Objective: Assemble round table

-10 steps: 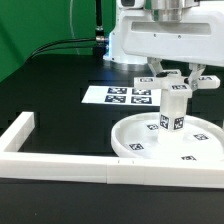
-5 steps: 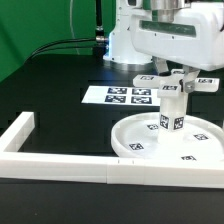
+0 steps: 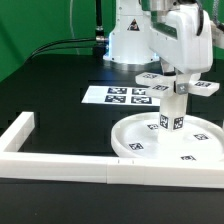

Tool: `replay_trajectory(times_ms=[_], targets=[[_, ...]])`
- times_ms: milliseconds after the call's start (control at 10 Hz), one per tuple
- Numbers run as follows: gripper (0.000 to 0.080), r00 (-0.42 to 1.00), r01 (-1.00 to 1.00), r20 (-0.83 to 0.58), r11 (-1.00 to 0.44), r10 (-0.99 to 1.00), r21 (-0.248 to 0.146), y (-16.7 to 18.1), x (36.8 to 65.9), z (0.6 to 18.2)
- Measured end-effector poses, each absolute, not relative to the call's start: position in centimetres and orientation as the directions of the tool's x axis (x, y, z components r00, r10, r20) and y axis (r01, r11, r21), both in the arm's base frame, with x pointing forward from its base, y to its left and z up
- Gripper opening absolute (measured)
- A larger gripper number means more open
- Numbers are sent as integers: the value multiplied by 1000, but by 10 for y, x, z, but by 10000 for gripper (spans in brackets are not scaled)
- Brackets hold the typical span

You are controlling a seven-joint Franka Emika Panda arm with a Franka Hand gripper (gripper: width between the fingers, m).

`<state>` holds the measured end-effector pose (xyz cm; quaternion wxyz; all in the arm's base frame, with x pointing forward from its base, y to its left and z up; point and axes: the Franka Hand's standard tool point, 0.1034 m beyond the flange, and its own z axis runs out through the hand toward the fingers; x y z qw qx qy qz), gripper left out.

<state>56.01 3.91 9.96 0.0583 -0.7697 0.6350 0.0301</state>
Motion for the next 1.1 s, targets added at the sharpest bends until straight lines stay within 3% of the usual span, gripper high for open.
replay_trajectory(times_ms=[100, 500, 800, 1100], targets=[[610, 197, -980, -121, -192, -973, -53, 40, 560, 100], [647, 235, -971, -142, -225, -962, -83, 47, 564, 138], [649, 256, -966, -140, -247, -956, -81, 47, 563, 134], [649, 610, -793, -98, -602, -787, -96, 53, 563, 132]])
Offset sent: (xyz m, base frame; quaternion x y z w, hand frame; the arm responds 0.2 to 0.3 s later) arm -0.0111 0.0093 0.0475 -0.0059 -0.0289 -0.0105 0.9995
